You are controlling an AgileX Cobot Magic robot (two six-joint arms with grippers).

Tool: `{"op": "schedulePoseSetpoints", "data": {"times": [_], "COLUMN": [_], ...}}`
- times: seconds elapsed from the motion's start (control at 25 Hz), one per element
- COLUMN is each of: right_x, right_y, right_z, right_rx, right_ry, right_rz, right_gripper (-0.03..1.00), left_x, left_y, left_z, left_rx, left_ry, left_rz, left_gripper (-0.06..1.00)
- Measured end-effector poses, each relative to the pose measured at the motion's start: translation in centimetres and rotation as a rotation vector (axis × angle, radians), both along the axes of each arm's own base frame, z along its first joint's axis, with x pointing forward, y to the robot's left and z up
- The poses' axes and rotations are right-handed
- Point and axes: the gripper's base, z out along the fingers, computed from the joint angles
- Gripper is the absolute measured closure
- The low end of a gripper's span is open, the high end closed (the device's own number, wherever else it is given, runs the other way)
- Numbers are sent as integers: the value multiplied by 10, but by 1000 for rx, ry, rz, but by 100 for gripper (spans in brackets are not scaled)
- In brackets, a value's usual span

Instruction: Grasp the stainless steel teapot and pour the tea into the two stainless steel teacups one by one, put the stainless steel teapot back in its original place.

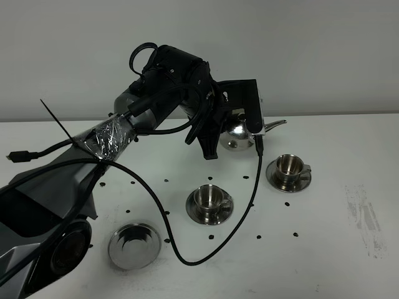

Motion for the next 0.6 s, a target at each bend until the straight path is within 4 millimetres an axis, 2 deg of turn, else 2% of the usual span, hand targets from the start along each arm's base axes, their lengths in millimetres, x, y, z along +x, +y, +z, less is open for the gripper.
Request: {"op": "schedulePoseSetpoints", "data": {"times": [0.28, 0.6], "right_x": [0, 0], "right_y": [0, 0], "right_z": [0, 0], "right_rx": [0, 0], "right_ry": [0, 0], "right_rz": [0, 0], "right_gripper": [74, 74], "left_x": [2, 8], "left_y": [-1, -5], "left_z": [-6, -27], "left_rx": [119, 179], "left_ry": [-50, -92], "left_rz": [-154, -187], "left_gripper": [71, 71]}}
